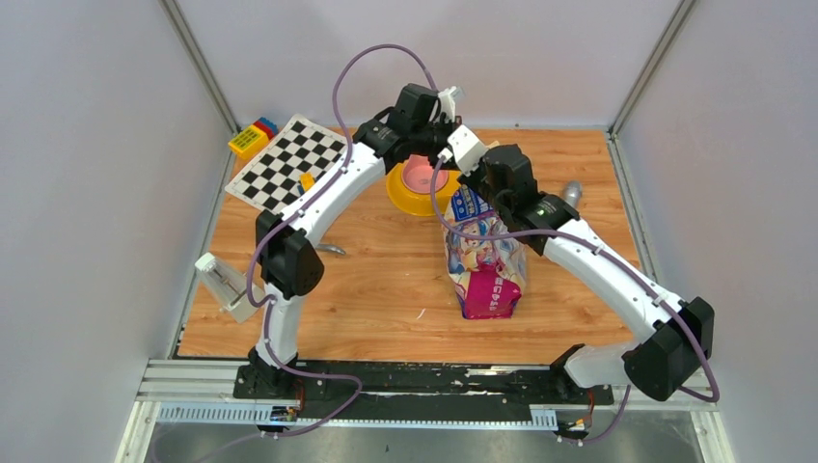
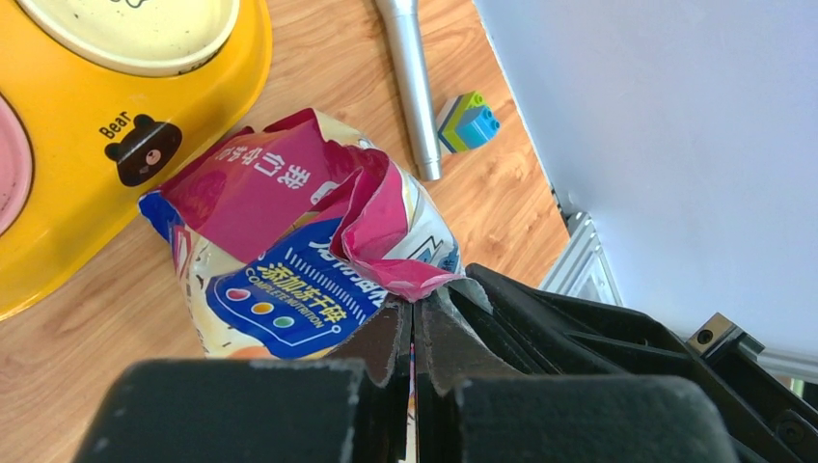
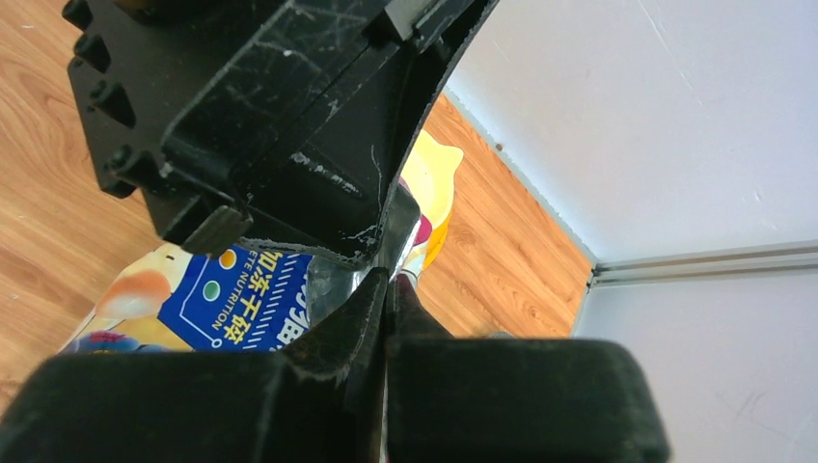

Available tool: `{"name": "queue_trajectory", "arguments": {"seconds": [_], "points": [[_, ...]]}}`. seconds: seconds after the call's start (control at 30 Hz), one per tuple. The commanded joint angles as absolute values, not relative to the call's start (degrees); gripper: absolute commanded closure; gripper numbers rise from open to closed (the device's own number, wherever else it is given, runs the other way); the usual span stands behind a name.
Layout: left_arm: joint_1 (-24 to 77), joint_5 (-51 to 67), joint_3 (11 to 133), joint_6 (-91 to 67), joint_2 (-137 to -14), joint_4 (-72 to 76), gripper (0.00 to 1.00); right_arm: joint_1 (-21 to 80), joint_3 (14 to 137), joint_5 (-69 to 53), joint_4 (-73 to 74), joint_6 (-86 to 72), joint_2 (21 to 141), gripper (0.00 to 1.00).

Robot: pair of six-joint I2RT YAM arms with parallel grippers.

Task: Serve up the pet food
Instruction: Open the pet food bag at the center of the board.

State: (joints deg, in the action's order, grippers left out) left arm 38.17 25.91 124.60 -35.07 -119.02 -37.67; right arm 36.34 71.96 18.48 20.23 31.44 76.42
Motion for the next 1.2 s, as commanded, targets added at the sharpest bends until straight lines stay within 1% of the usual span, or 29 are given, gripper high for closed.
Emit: {"name": "queue_trajectory", "arguments": {"seconds": [0.0,0.47,0.63,1.03,1.17], "points": [[38.7,25.6,121.0,-32.6,-118.3,-41.6,1.0,37.0,71.7,21.5,10.7,34.8,74.9,1.0],[39.7,26.4,120.4,-32.6,-117.0,-41.9,1.0,36.0,70.5,21.2,8.3,38.2,75.5,1.0],[39.7,26.5,120.0,-32.6,-116.7,-42.2,1.0,36.0,68.7,21.8,5.5,44.1,74.9,1.0],[39.7,28.0,120.4,-33.0,-116.3,-41.9,1.0,35.8,71.2,10.0,20.4,52.3,74.9,1.0],[39.8,29.1,119.3,-33.1,-115.4,-41.5,1.0,34.5,72.7,8.0,23.3,56.0,75.3,1.0]]}}
